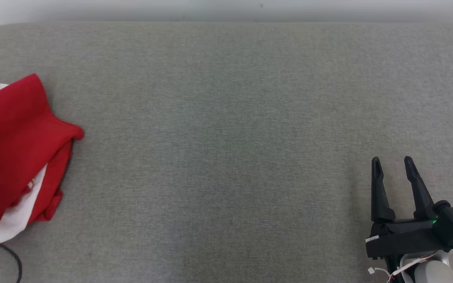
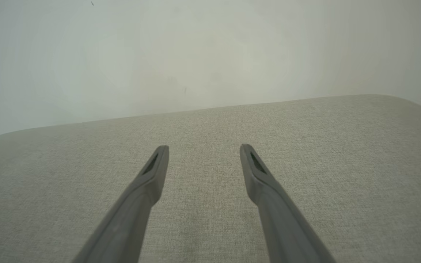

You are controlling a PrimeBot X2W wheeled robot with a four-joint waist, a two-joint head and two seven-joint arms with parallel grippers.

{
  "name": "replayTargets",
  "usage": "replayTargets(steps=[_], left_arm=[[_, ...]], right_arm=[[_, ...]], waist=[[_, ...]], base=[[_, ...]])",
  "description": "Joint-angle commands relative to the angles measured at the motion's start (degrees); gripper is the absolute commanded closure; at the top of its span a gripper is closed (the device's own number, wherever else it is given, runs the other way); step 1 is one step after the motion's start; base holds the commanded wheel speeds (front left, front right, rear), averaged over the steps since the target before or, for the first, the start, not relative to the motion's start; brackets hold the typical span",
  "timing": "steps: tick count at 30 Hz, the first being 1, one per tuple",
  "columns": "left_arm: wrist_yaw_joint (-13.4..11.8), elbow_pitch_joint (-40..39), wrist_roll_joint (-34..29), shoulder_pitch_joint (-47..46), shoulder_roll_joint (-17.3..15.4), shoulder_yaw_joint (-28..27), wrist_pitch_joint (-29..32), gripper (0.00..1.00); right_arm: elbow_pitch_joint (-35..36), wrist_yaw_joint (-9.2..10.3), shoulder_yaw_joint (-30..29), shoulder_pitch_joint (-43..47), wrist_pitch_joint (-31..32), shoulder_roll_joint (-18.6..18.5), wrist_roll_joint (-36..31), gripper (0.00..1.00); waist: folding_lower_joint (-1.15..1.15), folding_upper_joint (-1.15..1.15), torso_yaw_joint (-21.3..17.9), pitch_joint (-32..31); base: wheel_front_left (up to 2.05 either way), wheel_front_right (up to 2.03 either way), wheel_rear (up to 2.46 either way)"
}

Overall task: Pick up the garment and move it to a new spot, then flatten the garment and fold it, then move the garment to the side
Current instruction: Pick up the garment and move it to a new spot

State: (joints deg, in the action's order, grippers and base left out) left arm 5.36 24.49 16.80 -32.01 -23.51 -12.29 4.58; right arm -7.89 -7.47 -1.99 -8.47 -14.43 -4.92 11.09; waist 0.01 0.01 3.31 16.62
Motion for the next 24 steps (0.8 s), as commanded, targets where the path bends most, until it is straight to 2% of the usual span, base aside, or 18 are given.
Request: replayTargets(steps=[1,9,13,15,24], left_arm=[[0.1,0.8,0.3,0.8,-0.4,0.1,1.4,0.00],[-0.3,5.3,2.2,3.6,-1.8,0.5,13.1,0.00],[-0.4,6.9,2.6,4.0,-2.0,0.5,14.4,0.00],[-0.7,7.5,2.9,4.0,-1.9,0.3,13.6,1.00],[-1.8,3.5,-0.7,-0.3,-4.4,1.2,2.5,1.00]], right_arm=[[0.0,-0.05,0.0,-0.7,-0.4,0.2,0.3,0.00],[-0.3,-0.05,0.2,-0.8,-0.6,0.4,0.2,0.00],[-0.3,-0.05,0.3,-1.1,-0.7,0.4,0.2,0.00],[-0.5,-0.05,0.3,-1.1,-0.7,0.3,0.3,0.00],[-1.5,-0.05,0.1,0.3,-0.8,0.7,0.6,0.00]], waist=[[-0.01,-0.01,-1.6,1.1],[-0.01,-0.01,-2.3,0.6],[-0.01,-0.01,-2.6,0.6],[-0.01,-0.01,-2.7,0.4],[-0.01,-0.01,-1.8,-2.9]], base=[[0.00,0.00,0.00],[0.00,0.00,0.00],[0.00,0.00,0.00],[0.00,0.00,0.00],[0.00,0.00,0.00]])
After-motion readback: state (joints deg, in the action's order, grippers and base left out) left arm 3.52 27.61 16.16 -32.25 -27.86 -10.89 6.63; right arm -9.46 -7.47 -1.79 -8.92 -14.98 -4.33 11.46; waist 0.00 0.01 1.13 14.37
